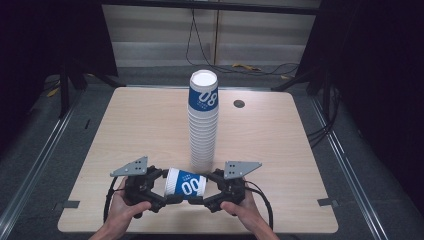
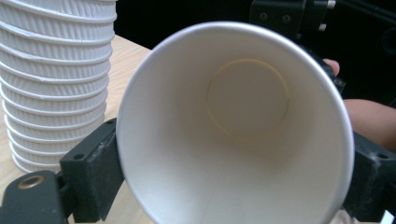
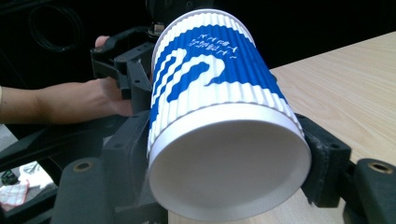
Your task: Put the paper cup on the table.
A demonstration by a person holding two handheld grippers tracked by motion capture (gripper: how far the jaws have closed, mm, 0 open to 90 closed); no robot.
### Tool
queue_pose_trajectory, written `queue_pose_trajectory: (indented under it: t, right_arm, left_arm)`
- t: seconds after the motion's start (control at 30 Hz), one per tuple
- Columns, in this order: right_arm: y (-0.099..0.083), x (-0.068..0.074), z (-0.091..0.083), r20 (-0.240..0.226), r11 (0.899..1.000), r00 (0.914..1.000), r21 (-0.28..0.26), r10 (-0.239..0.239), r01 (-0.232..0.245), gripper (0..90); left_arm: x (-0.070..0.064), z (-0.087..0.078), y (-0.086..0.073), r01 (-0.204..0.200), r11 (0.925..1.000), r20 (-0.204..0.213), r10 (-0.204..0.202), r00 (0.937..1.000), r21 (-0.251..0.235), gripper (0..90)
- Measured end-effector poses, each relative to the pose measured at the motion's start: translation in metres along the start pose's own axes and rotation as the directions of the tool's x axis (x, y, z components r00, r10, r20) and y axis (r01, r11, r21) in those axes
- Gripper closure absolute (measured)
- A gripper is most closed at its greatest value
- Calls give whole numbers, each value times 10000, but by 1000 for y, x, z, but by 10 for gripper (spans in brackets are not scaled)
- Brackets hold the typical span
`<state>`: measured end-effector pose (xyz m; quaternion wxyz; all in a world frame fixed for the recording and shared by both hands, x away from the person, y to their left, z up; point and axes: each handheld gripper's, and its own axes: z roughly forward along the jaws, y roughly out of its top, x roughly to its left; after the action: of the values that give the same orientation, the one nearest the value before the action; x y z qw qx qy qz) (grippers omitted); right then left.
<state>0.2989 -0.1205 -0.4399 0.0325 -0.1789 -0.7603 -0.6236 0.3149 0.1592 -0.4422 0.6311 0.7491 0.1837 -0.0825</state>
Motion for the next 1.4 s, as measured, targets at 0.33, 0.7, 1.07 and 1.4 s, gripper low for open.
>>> queue_pose_trajectory:
  t: [0.33,0.7,1.07,1.4]
  right_arm:
    - [1,3,3,-133,9994,9994,123,-319,321,291]
    - [-1,-1,2,-388,9974,9992,710,124,-97,277]
    - [-5,-5,5,-50,9928,9997,1178,232,-224,194]
    - [-6,-3,4,479,9902,9987,1377,156,-221,151]
  left_arm:
    - [3,-3,3,310,9995,562,-308,9979,-29,135]
    - [2,-1,3,24,9994,532,-43,9986,358,154]
    - [3,1,6,-290,9982,377,270,9989,532,181]
    - [1,-6,11,-517,9968,-20,519,9987,618,179]
